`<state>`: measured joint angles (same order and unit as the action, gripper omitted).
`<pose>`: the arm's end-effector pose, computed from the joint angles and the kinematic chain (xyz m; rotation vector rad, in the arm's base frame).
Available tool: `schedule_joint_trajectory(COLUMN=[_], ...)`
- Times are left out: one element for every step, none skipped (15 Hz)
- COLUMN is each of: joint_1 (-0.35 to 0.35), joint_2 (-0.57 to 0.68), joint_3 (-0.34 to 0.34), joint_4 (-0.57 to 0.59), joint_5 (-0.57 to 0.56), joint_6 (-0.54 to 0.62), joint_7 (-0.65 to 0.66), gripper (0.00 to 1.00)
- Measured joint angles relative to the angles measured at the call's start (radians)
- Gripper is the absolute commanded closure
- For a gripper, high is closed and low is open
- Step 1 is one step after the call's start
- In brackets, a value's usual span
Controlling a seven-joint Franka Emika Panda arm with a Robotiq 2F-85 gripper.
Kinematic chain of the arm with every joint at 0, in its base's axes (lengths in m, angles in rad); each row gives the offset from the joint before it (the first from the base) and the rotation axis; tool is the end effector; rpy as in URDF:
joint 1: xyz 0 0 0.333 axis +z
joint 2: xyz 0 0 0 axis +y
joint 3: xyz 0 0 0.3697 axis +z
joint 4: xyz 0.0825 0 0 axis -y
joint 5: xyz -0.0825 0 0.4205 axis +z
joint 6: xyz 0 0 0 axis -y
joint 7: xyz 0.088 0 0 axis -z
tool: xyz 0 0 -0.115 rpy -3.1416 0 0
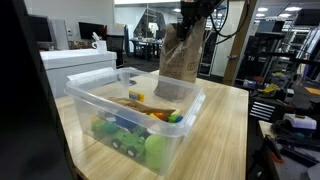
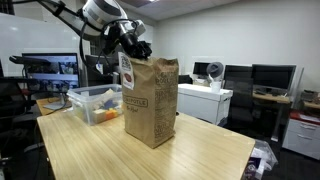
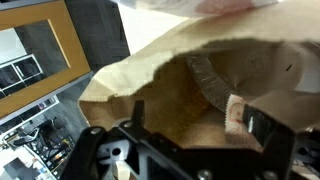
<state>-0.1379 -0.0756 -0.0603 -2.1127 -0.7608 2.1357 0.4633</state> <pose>0.5540 -0.1471 0.4988 2.4732 -0.3384 0.2326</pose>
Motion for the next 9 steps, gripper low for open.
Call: schedule_joint_trajectory(joint_1=[0.001,0.001,0.001,0.000,-0.001,-0.002,-0.003,-0.003,-0.003], joint_2=[0.000,-0.001,-0.001,0.000,0.001,0.004,0.010,0.019,0.032], joint_3=[0.000,-0.003,-0.009,-0.020,-0.030,-0.037,-0.047,-0.056,-0.065], joint_4=[0.016,0.050,0.084,0.140,0.174,0.203,0.243,0.280,0.317], joint_5=[0.032,0.086,0.129,0.184,0.220,0.246,0.278,0.305,0.336], joint_6=[-0.016,-0.042,-0.067,-0.105,-0.130,-0.151,-0.183,-0.215,-0.249], joint_7=[-0.002,-0.019,-0.044,-0.082,-0.106,-0.124,-0.155,-0.187,-0.224], gripper=[0.00,0.00,0.00,0.00,0.00,0.00,0.00,0.00,0.00])
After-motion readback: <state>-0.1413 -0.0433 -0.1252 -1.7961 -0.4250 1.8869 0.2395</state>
